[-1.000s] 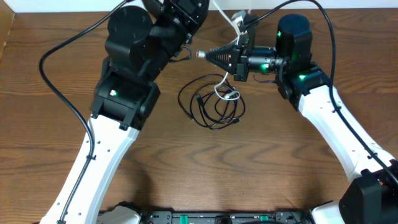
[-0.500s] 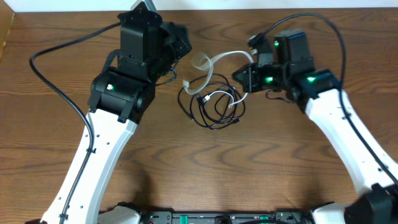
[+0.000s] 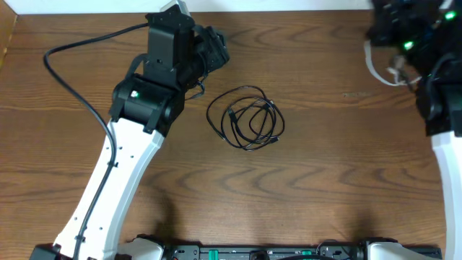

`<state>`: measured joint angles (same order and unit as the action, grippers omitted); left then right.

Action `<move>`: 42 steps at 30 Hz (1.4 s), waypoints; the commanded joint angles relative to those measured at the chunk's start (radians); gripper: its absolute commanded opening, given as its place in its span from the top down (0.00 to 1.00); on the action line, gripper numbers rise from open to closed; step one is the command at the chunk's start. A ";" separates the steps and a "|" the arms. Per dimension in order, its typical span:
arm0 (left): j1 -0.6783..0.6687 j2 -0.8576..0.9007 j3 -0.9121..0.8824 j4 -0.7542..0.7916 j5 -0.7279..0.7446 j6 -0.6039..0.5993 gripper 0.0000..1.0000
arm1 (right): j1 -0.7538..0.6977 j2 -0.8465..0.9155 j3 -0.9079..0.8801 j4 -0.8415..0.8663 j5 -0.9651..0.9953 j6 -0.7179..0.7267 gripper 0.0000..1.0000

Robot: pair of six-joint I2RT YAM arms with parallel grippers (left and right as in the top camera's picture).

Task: Untangle cables
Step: 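Carry the white cable to the right table edge and release it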

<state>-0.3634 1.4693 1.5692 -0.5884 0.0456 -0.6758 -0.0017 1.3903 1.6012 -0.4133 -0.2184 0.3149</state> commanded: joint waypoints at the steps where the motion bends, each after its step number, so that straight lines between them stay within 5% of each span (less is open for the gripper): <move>1: 0.003 0.030 0.003 -0.002 -0.012 0.017 0.36 | -0.117 0.034 0.006 0.066 0.183 0.012 0.99; 15: 0.002 0.063 0.003 -0.002 -0.012 0.006 0.37 | -0.359 0.469 0.006 0.598 0.378 0.000 0.99; 22: 0.002 0.072 -0.011 -0.006 -0.012 0.023 0.43 | -0.381 0.692 0.006 0.650 0.429 0.029 0.79; 23: 0.002 0.078 -0.011 -0.006 -0.012 0.035 0.43 | -0.381 0.712 0.006 0.632 0.420 0.029 0.70; 25: 0.002 0.086 -0.011 -0.010 -0.012 0.048 0.43 | -0.380 0.739 0.006 0.589 0.385 0.029 0.30; 27: 0.002 0.093 -0.011 -0.010 -0.009 0.048 0.43 | -0.378 0.746 0.006 0.514 0.330 0.029 0.01; 36: 0.002 0.095 -0.011 -0.034 -0.009 0.049 0.43 | -0.377 0.705 0.006 -0.014 0.265 0.183 0.01; 42: 0.002 0.095 -0.011 -0.047 -0.009 0.052 0.43 | -0.376 0.639 0.006 -0.328 0.031 0.190 0.01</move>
<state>-0.3634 1.5566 1.5642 -0.6281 0.0463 -0.6456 -0.3820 2.1025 1.6016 -0.6811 -0.0677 0.4789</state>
